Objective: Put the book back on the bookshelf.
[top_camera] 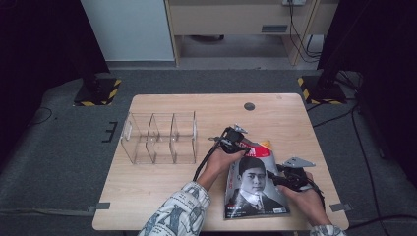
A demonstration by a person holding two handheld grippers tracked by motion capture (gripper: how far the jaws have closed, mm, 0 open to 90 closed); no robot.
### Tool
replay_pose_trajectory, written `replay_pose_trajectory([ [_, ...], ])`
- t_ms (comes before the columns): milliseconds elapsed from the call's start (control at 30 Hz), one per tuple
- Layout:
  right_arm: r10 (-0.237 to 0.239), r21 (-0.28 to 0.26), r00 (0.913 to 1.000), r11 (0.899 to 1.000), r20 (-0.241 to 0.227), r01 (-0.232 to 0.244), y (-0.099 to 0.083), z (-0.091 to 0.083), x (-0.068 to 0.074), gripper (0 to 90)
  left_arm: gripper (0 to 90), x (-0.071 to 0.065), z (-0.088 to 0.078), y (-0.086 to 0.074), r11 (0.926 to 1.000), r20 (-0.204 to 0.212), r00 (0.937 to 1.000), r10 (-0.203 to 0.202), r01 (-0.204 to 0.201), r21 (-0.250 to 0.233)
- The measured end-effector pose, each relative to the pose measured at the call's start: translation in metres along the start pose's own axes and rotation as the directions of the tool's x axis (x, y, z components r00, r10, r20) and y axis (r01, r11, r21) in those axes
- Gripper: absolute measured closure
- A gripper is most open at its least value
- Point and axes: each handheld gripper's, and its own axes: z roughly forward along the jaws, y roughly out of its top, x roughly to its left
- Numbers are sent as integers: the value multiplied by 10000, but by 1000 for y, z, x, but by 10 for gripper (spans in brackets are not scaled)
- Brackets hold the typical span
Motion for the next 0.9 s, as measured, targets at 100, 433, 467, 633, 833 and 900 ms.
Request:
replay_pose_trajectory([
  [100,-40,-7,10000,10000,29,40,0,0,0,493,775,-3,-1,2,9999,-180,9998,106,-105,51],
  [433,335,57,9994,9994,-62,-335,0,0,-1,470,850,-7,-10,7,9996,-163,9999,33,-38,-286],
  [467,405,-13,9991,9992,-79,-405,0,0,-2,459,853,-7,-10,7,9994,-124,9999,-10,5,-352],
  [633,909,-600,9956,9942,231,-894,2,-10,-12,388,860,-11,-15,10,9983,-41,9999,114,-116,-578],
  [833,1493,-931,9797,9861,1338,-1376,0,-20,-27,328,864,-13,-19,12,9968,-52,10000,54,-58,-796],
  [900,1746,-879,9707,9829,1653,-1618,-1,-22,-31,309,864,-13,-23,13,9961,-37,10000,66,-69,-883],
])
